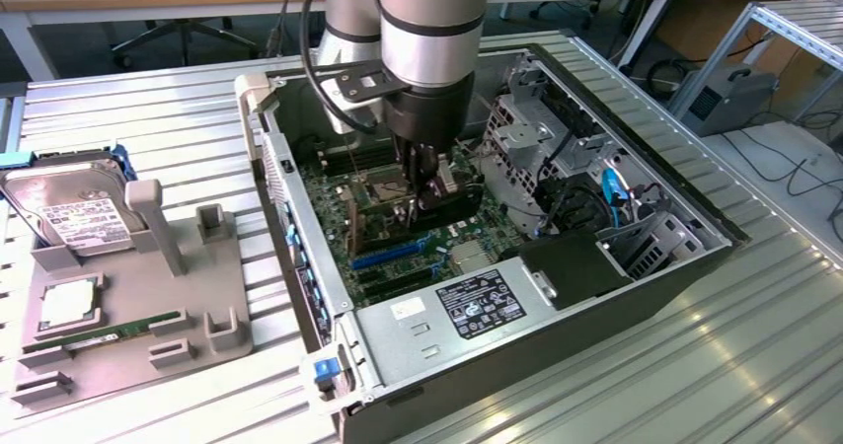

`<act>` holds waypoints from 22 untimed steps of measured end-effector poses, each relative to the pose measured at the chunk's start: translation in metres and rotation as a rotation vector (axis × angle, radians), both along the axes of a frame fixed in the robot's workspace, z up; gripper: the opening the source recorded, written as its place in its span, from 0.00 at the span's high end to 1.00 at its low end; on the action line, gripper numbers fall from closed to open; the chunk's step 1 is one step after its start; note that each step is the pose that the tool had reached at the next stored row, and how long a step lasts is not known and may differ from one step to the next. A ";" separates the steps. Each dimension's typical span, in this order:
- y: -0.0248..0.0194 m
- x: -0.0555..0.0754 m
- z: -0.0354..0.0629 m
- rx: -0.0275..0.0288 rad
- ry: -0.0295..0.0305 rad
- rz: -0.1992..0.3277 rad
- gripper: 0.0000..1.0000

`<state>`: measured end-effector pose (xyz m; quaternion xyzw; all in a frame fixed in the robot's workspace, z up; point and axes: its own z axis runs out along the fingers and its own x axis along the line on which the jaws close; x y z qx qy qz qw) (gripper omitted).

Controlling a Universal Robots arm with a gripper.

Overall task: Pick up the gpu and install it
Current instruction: 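Insert the gpu into the slot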

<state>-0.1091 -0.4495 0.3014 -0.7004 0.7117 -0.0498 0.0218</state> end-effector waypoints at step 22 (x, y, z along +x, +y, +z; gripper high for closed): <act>0.0013 -0.025 -0.0180 -0.0021 0.0001 -0.042 0.73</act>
